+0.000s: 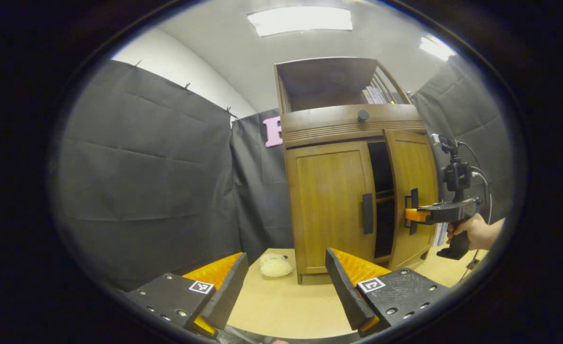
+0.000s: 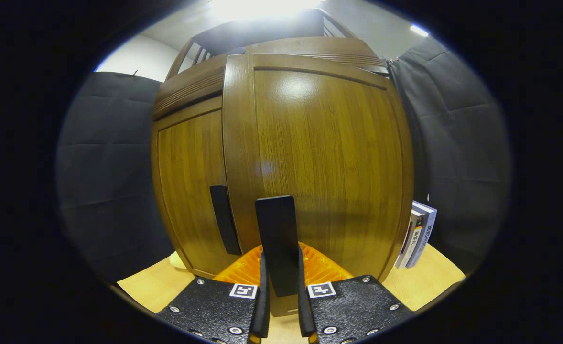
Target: Open the right door of the double-door shoe cabinet with the right hand, and open the left door with the left hand.
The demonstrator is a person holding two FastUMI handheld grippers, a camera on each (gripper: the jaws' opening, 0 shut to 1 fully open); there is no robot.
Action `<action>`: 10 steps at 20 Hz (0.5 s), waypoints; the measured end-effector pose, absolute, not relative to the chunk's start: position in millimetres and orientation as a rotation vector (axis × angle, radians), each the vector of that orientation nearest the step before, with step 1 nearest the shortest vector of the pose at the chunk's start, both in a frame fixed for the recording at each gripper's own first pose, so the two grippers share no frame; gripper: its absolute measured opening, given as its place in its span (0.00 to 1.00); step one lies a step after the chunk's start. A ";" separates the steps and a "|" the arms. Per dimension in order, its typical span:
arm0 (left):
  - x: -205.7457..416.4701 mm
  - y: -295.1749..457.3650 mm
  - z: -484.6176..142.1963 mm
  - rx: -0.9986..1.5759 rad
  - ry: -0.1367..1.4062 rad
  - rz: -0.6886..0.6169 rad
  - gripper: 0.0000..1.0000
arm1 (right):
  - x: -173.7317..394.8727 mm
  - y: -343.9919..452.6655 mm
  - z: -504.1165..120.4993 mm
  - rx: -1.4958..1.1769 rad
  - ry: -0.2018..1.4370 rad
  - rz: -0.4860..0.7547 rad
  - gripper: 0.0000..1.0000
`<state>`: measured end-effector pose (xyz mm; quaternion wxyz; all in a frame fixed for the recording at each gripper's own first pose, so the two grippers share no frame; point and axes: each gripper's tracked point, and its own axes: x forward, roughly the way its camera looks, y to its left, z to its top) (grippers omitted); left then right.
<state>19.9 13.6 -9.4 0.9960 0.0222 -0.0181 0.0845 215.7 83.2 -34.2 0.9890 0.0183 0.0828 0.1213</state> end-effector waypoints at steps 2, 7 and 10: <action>21.1 12.3 -10.4 0.043 -0.037 0.155 0.93 | 209.1 77.7 -33.4 0.040 0.171 0.241 0.23; 22.3 8.5 -10.1 0.046 -0.043 0.113 0.93 | 193.2 64.8 -33.2 0.045 0.180 0.233 0.24; 26.9 6.2 -10.8 0.045 -0.054 0.093 0.93 | 184.6 57.8 -31.3 0.036 0.184 0.228 0.23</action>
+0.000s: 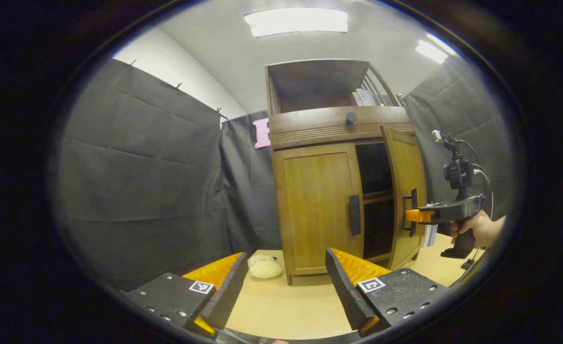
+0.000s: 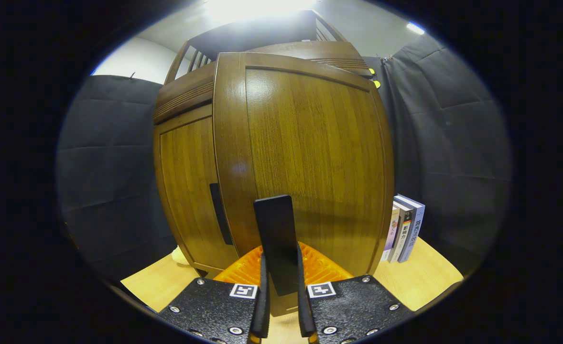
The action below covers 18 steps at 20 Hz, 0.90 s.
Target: Open the right door of the double-door shoe cabinet with the right hand, and open the left door with the left hand.
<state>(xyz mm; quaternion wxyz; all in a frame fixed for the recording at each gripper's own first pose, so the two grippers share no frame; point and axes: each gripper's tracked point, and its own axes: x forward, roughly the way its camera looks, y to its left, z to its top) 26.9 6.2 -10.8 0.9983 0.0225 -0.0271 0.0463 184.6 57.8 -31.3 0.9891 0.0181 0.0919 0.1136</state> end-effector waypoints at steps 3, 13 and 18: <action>27.4 5.0 -9.6 0.043 -0.061 0.074 0.93 | 173.2 47.6 -28.9 0.034 0.188 0.224 0.23; 23.9 -3.7 -9.5 0.035 -0.064 -0.013 0.93 | 143.5 7.1 -28.1 0.037 0.193 0.182 0.23; 20.9 -6.9 -9.8 0.028 -0.061 -0.065 0.93 | 132.9 -14.8 -25.4 0.017 0.184 0.152 0.24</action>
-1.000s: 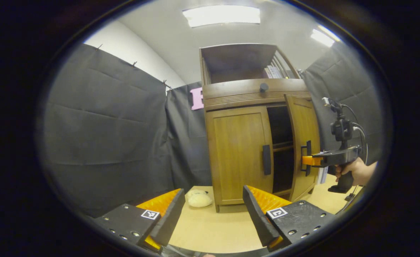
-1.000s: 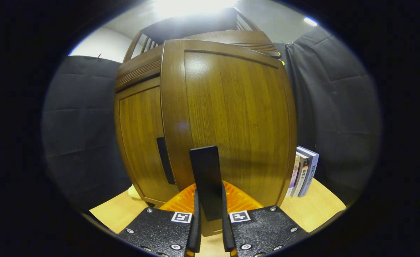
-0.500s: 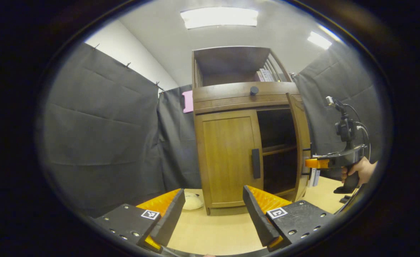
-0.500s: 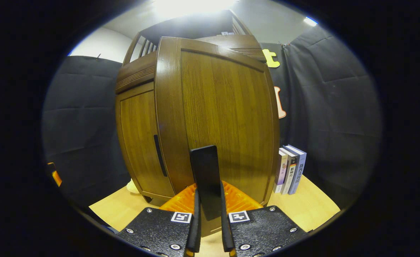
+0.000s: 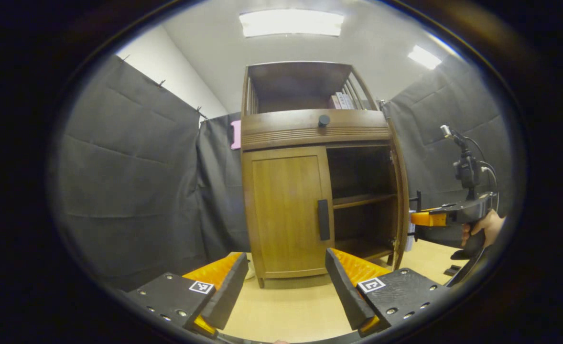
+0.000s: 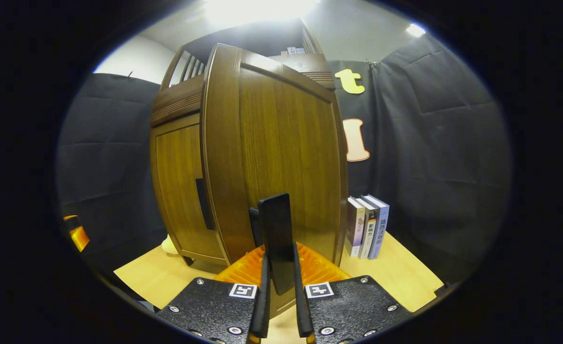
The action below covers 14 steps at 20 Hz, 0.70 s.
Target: Open the right door of the double-door shoe cabinet with the right hand, and open the left door with the left hand.
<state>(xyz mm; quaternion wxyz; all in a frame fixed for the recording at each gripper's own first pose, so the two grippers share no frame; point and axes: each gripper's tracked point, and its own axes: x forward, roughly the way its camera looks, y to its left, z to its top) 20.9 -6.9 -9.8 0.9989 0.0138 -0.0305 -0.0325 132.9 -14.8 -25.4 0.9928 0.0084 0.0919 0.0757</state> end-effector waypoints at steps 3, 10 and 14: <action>24.2 -6.7 -12.0 0.024 -0.066 -0.090 0.93 | 128.4 -25.0 -24.3 0.004 0.183 0.133 0.23; 36.0 -1.8 -20.3 0.015 -0.063 -0.133 0.93 | 118.9 -53.9 -23.9 -0.023 0.188 0.079 0.20; 35.2 -4.4 -19.4 0.018 -0.063 -0.154 0.93 | 116.0 -77.2 -26.7 -0.032 0.196 0.017 0.17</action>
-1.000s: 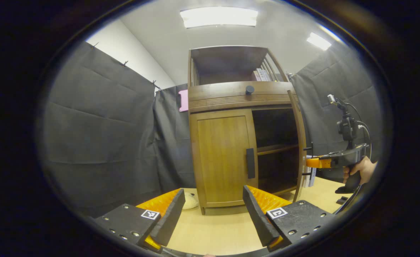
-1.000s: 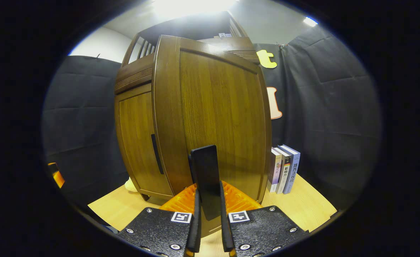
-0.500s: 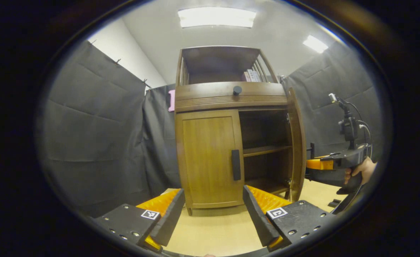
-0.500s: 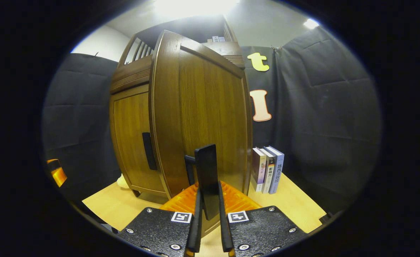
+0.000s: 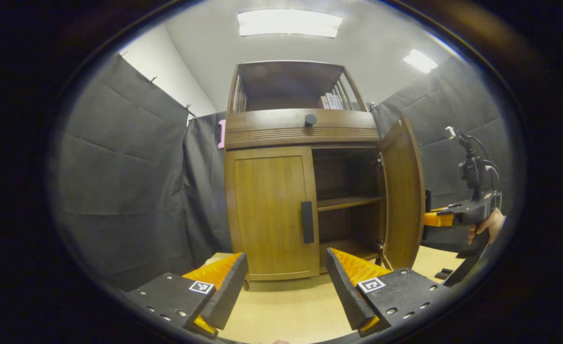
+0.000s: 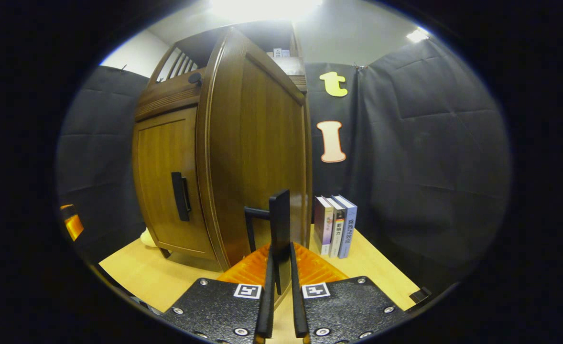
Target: Open the right door of the double-door shoe cabinet with the right hand, and open the left door with the left hand.
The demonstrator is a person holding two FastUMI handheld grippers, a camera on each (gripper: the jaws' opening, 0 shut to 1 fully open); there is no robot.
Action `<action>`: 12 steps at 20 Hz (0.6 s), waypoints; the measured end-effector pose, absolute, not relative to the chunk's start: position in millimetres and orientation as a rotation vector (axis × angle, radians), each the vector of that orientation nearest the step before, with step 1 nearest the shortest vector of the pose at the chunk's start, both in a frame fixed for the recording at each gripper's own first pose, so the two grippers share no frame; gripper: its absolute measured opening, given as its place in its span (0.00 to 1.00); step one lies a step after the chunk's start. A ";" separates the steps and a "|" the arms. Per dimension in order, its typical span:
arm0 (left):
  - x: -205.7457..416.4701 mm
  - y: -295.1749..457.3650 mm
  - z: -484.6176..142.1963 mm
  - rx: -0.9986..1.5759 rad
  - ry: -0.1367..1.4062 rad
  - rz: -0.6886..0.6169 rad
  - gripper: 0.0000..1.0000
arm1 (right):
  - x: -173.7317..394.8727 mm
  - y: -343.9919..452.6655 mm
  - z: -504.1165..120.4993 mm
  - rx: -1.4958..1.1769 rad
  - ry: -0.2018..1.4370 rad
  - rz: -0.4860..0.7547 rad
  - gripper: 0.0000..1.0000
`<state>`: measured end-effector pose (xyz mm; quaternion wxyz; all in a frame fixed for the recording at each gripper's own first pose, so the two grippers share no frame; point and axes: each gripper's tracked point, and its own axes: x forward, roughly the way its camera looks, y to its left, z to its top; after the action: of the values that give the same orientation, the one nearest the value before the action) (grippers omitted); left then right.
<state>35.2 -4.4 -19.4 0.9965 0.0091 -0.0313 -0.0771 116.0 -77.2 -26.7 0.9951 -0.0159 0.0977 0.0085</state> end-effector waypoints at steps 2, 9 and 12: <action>37.4 -5.7 -19.9 0.025 -0.061 -0.168 0.93 | 114.7 -90.1 -28.7 -0.033 0.204 -0.014 0.16; 48.5 -13.6 -22.2 0.028 -0.052 -0.219 0.93 | 101.6 -131.6 -31.7 0.002 0.228 -0.083 0.09; 51.9 -15.0 -21.5 0.033 -0.051 -0.240 0.93 | 93.7 -152.1 -37.5 -0.021 0.227 -0.130 0.09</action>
<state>51.9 -15.0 -21.5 0.9923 0.0166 -0.0256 -0.1198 93.7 -152.1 -37.5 0.9914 -0.0104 0.1130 -0.0646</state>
